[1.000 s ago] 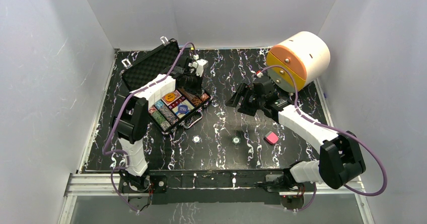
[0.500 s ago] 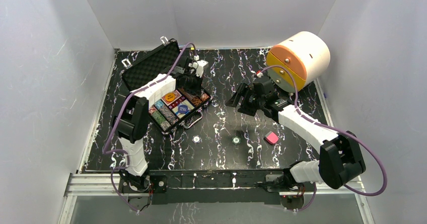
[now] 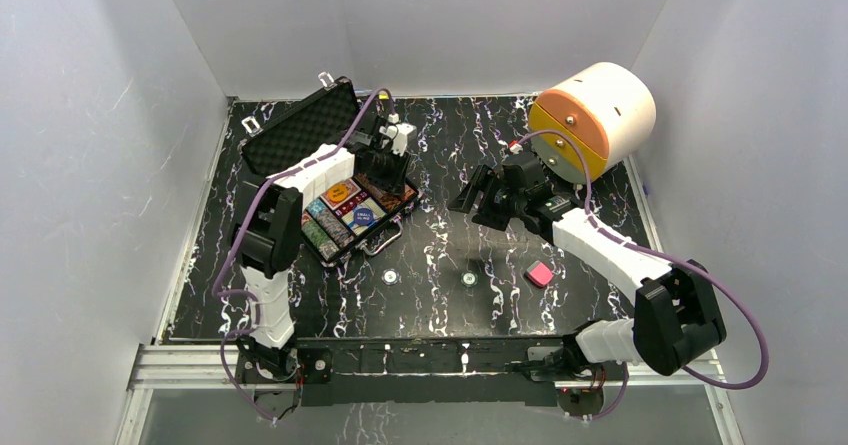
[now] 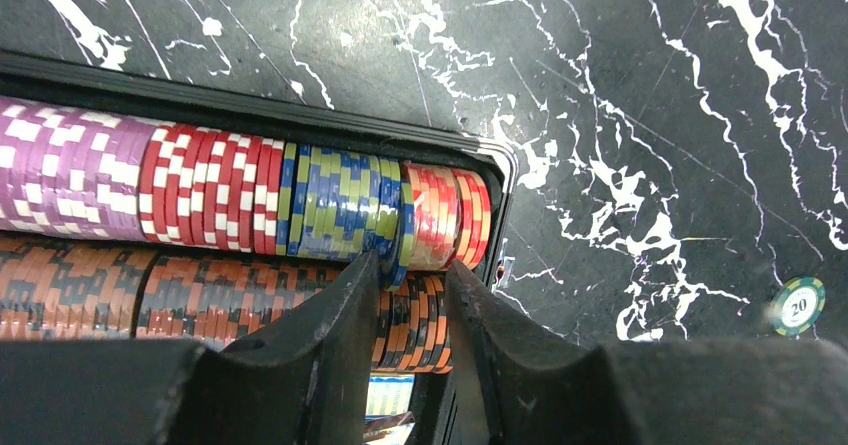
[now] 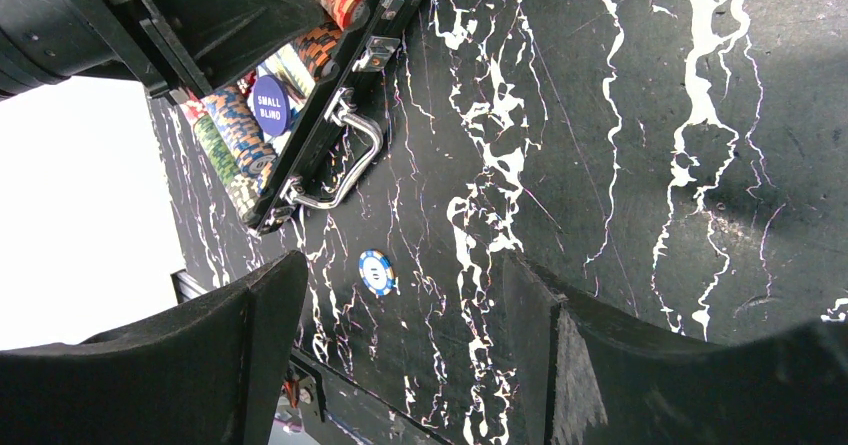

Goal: Pack up texas hold em set

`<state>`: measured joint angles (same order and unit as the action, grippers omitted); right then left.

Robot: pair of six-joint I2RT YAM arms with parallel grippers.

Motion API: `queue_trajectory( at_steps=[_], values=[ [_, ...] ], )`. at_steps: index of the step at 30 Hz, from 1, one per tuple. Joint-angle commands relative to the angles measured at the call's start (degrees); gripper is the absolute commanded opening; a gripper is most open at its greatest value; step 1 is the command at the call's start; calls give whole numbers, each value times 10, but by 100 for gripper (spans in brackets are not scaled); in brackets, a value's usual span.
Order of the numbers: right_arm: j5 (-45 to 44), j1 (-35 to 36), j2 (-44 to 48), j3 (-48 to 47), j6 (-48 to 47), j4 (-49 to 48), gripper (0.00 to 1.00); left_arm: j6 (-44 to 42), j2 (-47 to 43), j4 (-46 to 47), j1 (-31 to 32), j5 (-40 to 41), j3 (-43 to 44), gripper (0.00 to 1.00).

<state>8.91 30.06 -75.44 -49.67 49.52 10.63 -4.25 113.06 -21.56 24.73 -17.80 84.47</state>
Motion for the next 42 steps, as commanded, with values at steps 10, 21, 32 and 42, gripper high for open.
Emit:
queue_trajectory(
  at_steps=[10,21,32,42],
  values=[
    [-5,-1,-5,-12,-5,0,79,11,-40,-6,3,36,31,29],
    [-7,-1,-3,-7,-20,1,79,14,-25,1,2,26,27,0],
    [-11,-1,1,-6,-21,5,79,13,1,1,2,25,31,8],
    [-9,-2,0,-8,-21,4,79,18,-41,4,3,36,46,27]
  ],
)
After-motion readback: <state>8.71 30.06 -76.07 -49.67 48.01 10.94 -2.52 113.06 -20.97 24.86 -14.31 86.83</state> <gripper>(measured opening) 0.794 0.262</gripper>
